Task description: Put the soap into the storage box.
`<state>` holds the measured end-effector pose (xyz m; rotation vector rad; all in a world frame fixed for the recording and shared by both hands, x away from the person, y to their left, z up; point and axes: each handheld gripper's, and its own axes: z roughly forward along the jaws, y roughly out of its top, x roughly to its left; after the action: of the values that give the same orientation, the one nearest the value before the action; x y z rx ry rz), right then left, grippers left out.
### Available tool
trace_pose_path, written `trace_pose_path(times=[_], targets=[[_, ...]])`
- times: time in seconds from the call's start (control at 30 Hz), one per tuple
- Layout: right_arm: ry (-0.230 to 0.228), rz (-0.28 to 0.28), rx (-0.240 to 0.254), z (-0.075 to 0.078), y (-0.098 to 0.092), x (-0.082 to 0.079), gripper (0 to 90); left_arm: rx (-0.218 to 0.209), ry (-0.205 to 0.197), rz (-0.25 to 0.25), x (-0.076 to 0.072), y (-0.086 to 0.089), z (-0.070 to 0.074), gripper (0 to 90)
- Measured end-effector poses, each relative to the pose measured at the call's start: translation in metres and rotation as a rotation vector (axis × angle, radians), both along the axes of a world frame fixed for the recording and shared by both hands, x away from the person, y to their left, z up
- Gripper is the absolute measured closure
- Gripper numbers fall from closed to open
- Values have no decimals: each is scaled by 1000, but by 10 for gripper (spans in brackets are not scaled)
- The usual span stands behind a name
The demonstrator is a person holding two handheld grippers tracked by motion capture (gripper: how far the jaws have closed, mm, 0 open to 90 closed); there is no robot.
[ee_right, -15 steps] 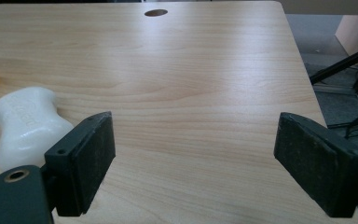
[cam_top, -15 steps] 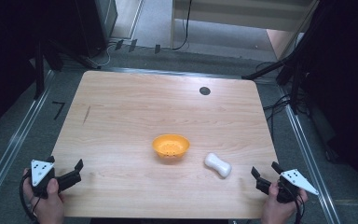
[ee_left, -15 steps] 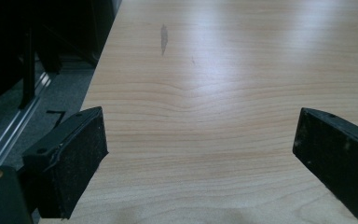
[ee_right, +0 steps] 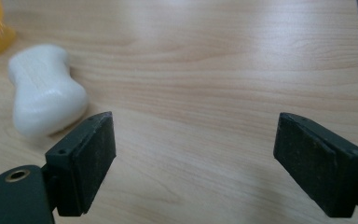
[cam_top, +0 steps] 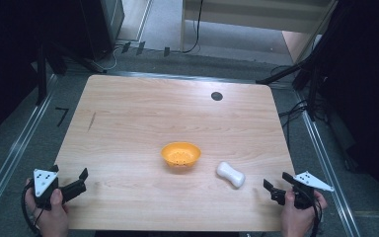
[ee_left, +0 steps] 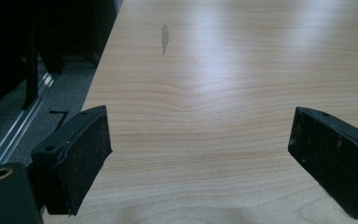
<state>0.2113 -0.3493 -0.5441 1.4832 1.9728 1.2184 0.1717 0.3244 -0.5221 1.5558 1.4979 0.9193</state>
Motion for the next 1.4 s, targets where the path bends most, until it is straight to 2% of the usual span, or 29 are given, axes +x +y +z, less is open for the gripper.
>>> trace_pose_path(times=[0.13,0.27,0.47,0.57,0.6,0.83,0.9,1.1,1.23,1.4], targets=[[101,64,-100,12,-1,9,125,-23,12,2,2,2,0,61],[223,163,-239,21,8,23,105,-22,21,-9,2,3,0,37],[319,268,-383,31,28,38,98,-6,27,-10,3,1,0,37],[354,315,-438,36,37,46,65,-7,23,-11,2,1,0,37],[372,324,-446,37,39,47,57,-6,24,-12,2,1,0,37],[460,385,-586,38,58,57,36,-11,25,-10,3,2,0,36],[473,395,-606,39,60,59,28,-8,26,-11,3,1,0,36],[504,432,-620,39,70,62,28,-12,26,-12,3,2,0,37],[499,442,-623,41,78,64,39,-10,26,-12,3,1,0,37],[476,472,-585,46,88,69,115,-7,31,-14,4,1,0,37]])
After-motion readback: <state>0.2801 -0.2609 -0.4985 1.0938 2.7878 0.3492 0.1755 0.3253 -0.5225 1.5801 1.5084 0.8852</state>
